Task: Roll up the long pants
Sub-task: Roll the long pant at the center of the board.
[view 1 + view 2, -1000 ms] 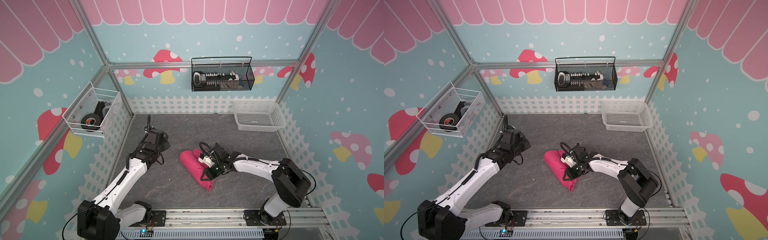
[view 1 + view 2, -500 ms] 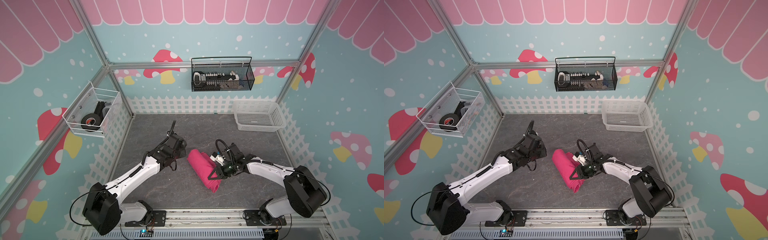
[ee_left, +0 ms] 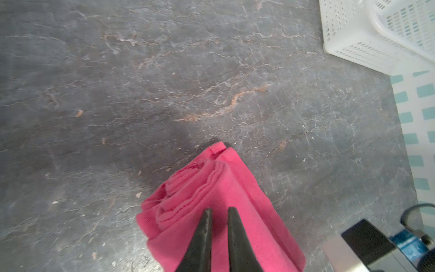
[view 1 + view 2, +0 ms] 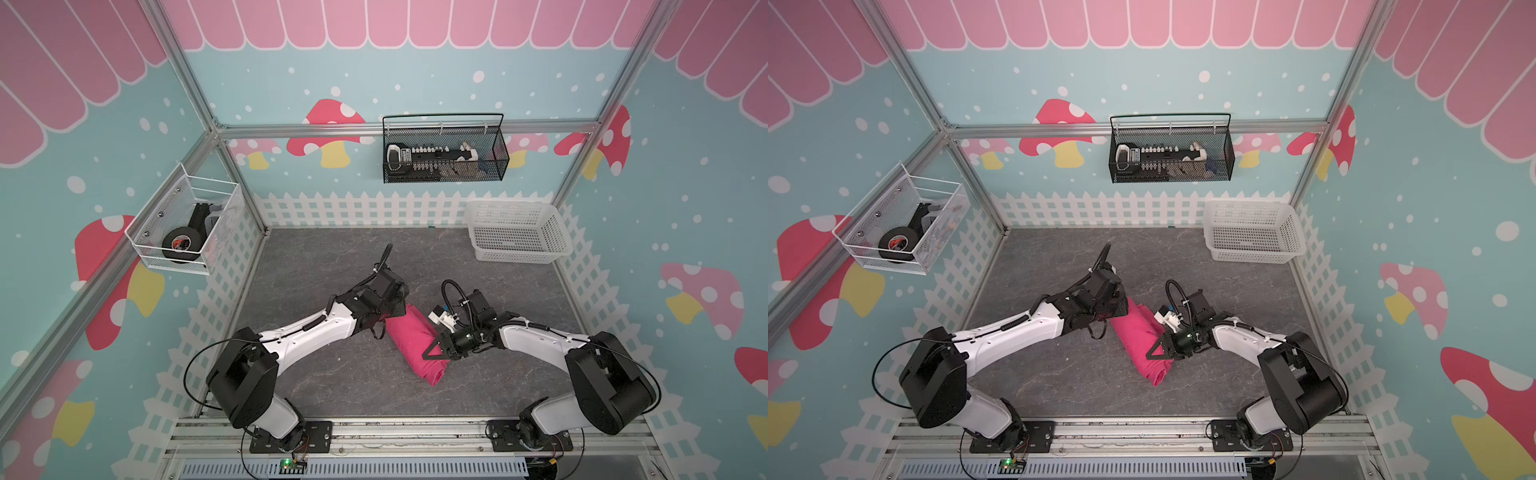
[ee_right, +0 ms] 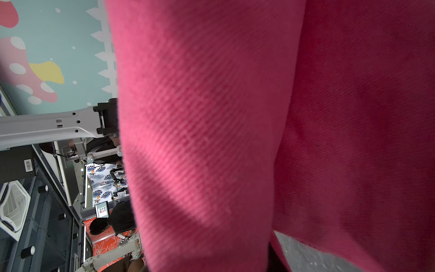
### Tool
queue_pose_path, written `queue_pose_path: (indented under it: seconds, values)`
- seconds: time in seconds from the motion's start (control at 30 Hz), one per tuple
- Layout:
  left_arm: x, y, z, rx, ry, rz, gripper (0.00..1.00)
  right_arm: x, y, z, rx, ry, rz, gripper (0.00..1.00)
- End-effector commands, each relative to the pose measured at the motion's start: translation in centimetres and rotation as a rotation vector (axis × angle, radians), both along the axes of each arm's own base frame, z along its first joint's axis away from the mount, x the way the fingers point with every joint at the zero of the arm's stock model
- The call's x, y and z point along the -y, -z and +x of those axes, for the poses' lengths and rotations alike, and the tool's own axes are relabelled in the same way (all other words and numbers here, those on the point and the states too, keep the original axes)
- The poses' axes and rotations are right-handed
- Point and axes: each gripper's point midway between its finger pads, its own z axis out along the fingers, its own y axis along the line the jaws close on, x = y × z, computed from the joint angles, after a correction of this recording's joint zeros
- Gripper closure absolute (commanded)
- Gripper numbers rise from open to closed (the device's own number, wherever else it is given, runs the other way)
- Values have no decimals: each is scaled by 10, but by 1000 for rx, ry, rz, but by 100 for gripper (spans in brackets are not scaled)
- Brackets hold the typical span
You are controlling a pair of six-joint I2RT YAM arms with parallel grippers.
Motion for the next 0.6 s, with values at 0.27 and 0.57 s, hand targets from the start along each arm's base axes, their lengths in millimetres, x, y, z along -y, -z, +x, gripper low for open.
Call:
queue_pose_path:
  seconds: [0.27,0.57]
  values:
    - [29,8,-4,-19,27,-35,85,18,25,-2,-72,47,-66,100]
    - [39,12,-10,-31,40,-54,85,28,38,11,-79,97,-115,100]
